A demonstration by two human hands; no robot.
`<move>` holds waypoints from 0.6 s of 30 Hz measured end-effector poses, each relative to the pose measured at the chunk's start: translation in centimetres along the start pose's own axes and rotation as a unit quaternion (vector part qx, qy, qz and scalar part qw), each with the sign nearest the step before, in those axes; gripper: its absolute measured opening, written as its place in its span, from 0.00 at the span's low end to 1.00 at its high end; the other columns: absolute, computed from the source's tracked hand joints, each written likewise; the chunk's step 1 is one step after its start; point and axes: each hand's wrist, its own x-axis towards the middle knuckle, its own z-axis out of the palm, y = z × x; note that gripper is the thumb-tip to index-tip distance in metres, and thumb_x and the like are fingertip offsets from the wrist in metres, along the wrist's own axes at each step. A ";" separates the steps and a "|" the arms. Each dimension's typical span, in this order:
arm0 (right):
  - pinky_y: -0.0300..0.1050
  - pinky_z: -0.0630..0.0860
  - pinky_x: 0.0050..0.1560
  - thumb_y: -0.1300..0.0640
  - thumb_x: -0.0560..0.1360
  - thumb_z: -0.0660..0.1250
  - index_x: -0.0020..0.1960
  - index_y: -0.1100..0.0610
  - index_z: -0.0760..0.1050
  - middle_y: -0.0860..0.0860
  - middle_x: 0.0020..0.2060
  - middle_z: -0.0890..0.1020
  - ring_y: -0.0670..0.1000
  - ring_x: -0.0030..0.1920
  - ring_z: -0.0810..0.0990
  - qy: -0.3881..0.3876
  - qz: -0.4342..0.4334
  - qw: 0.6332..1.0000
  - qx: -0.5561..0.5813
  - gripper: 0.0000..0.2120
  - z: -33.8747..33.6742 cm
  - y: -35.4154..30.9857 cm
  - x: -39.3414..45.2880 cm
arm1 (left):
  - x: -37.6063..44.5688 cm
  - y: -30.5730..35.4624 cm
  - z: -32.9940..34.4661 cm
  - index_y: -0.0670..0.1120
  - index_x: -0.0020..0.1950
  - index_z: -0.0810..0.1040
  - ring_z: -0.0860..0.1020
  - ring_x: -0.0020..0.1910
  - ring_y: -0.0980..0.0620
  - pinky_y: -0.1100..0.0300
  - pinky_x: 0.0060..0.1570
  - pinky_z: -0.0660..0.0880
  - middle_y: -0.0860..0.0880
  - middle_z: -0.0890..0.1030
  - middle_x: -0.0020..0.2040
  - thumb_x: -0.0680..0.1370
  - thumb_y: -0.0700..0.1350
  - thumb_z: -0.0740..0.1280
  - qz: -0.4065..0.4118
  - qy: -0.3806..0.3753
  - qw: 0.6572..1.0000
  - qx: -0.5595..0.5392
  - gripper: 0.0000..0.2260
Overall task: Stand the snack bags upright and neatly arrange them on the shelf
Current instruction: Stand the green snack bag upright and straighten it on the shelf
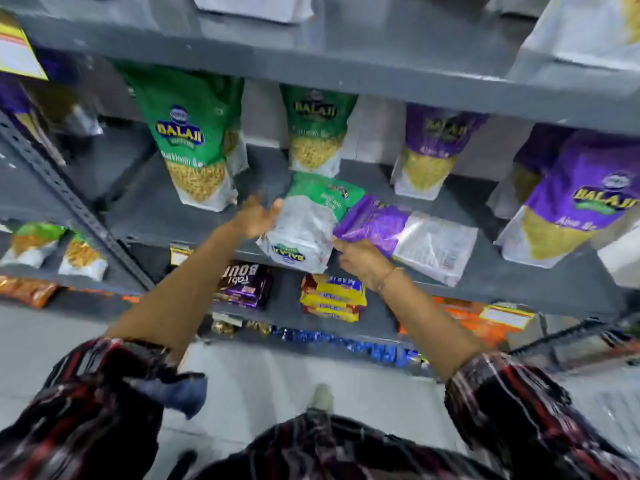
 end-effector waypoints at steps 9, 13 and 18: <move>0.45 0.79 0.42 0.43 0.69 0.71 0.60 0.60 0.74 0.54 0.52 0.82 0.54 0.50 0.81 -0.088 0.104 0.983 0.126 0.27 1.9 0.1 4.3 | 2.0 -0.1 -0.9 0.51 0.53 0.74 0.77 0.37 0.69 0.81 0.34 0.69 0.55 0.76 0.50 0.72 0.54 0.68 -0.075 -0.171 0.980 -0.065 0.12; 0.45 0.80 0.41 0.53 0.71 0.71 0.51 0.59 0.78 0.51 0.41 0.84 0.48 0.40 0.82 -0.127 0.095 0.976 0.148 0.12 2.4 0.2 4.5 | 1.9 -1.3 -2.3 0.48 0.70 0.66 0.72 0.60 0.58 0.76 0.49 0.69 0.61 0.74 0.57 0.71 0.50 0.73 -0.064 -0.184 0.978 -0.076 0.30; 0.35 0.80 0.36 0.69 0.71 0.68 0.48 0.63 0.78 0.46 0.39 0.85 0.42 0.34 0.83 -0.210 0.060 0.964 0.150 0.07 3.2 -0.5 3.6 | 1.8 -3.5 -3.8 0.52 0.62 0.69 0.74 0.44 0.78 0.78 0.49 0.70 0.68 0.76 0.50 0.72 0.36 0.71 -0.041 -0.195 0.976 -0.083 0.23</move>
